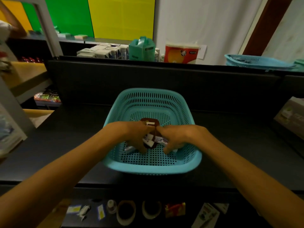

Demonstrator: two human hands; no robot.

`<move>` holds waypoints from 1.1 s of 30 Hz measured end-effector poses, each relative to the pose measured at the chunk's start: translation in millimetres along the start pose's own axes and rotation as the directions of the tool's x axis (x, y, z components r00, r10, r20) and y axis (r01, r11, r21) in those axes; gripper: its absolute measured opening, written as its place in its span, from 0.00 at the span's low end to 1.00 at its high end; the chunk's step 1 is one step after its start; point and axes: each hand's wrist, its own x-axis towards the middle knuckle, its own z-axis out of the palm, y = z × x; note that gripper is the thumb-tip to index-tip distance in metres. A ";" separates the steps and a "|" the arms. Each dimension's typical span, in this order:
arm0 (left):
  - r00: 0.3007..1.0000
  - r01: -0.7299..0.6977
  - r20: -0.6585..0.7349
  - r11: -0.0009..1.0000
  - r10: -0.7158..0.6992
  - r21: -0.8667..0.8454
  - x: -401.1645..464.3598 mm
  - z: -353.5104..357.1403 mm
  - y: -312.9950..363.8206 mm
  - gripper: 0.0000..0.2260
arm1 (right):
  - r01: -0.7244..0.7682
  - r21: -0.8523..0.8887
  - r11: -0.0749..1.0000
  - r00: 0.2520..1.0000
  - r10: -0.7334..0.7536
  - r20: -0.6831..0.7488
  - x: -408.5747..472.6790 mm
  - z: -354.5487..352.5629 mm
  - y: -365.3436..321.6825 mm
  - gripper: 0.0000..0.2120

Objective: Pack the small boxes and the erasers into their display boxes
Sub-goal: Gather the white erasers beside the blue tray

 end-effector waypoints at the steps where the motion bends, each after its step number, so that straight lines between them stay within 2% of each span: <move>1: 1.000 -0.002 -0.010 1.000 0.002 0.005 1.0 1.2 -0.9 0.34 | -0.003 -0.013 1.000 1.000 0.003 0.000 0.8 0.5 -0.3 0.32; 8: 1.000 0.006 -0.001 0.998 -0.006 -0.068 0.6 2.2 -11.1 0.33 | -0.019 -0.022 1.000 0.999 0.020 0.028 2.7 -0.1 -0.3 0.27; 16: 0.997 -0.037 -0.071 0.996 0.031 -0.077 2.8 1.4 -18.1 0.24 | -0.007 0.026 1.000 1.000 0.007 -0.019 5.1 1.0 1.6 0.22; 25: 0.990 -0.038 -0.137 0.995 0.025 -0.090 -5.7 -6.4 -22.2 0.25 | 0.064 0.190 0.980 0.981 -0.027 -0.191 -6.1 -6.1 1.5 0.18; 29: 0.975 -0.034 -0.224 0.987 -0.001 -0.156 -20.4 -17.4 -26.0 0.21 | 0.108 0.274 0.956 0.946 -0.015 -0.323 -21.4 -18.3 4.3 0.13; 33: 0.941 -0.107 -0.336 0.980 0.044 -0.171 -36.9 -32.8 -25.2 0.20 | 0.149 0.361 0.920 0.883 0.041 -0.468 -45.8 -33.5 8.9 0.12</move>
